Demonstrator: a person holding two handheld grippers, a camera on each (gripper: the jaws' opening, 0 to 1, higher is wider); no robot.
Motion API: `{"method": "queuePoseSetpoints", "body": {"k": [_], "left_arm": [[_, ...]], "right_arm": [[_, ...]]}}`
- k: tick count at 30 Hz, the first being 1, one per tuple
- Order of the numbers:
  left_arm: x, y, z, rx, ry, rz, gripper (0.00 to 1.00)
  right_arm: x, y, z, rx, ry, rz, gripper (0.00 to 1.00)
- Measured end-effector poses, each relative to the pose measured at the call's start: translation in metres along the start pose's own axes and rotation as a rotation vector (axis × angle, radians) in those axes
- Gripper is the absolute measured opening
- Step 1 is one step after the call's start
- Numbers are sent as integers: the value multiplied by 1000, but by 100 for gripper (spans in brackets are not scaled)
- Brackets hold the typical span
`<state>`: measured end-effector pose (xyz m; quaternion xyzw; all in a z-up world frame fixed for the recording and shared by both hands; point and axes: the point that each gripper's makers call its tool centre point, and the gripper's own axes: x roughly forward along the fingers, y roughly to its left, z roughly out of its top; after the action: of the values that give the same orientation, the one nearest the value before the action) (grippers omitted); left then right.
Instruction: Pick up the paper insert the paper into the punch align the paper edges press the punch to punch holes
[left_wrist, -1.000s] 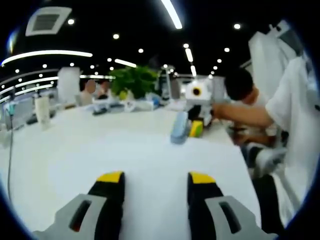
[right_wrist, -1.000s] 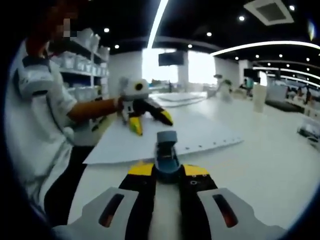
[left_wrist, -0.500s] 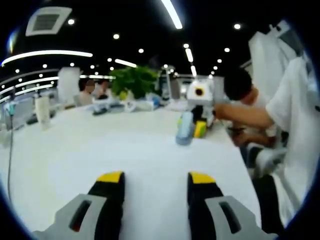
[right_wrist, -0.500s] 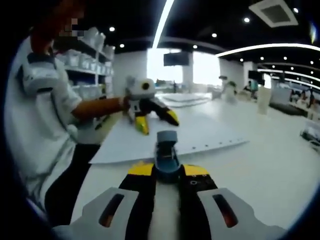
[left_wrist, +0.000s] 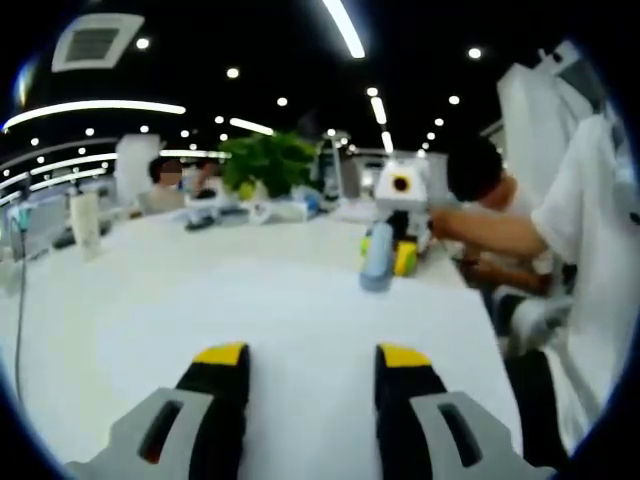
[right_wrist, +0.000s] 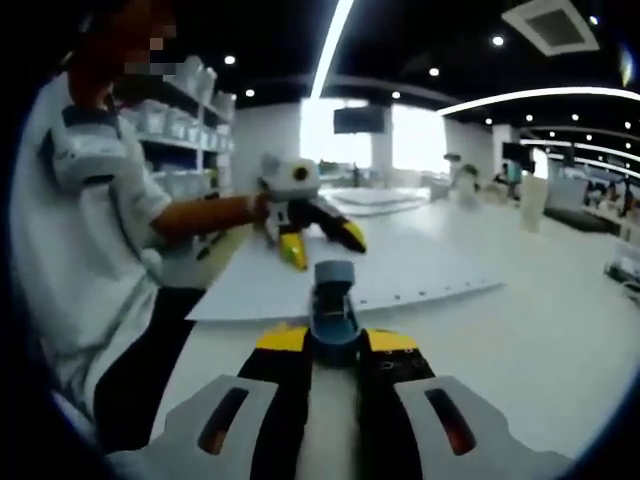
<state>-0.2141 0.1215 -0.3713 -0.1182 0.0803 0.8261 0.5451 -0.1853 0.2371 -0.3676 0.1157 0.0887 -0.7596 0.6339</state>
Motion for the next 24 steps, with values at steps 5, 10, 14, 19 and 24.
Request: {"method": "queuePoseSetpoints", "body": {"k": [5, 10, 14, 19, 24], "left_arm": [[-1, 2, 0, 0, 0, 0, 51], [-2, 5, -1, 0, 0, 0, 51], [-2, 7, -2, 0, 0, 0, 51], [-1, 2, -1, 2, 0, 1, 51], [-1, 4, 0, 16, -5, 3, 54]], "right_arm": [[2, 2, 1, -5, 0, 7, 22], [3, 3, 0, -2, 2, 14, 22], [3, 3, 1, -6, 1, 14, 22], [3, 2, 1, -7, -1, 12, 22], [2, 0, 0, 11, -1, 8, 23]]}}
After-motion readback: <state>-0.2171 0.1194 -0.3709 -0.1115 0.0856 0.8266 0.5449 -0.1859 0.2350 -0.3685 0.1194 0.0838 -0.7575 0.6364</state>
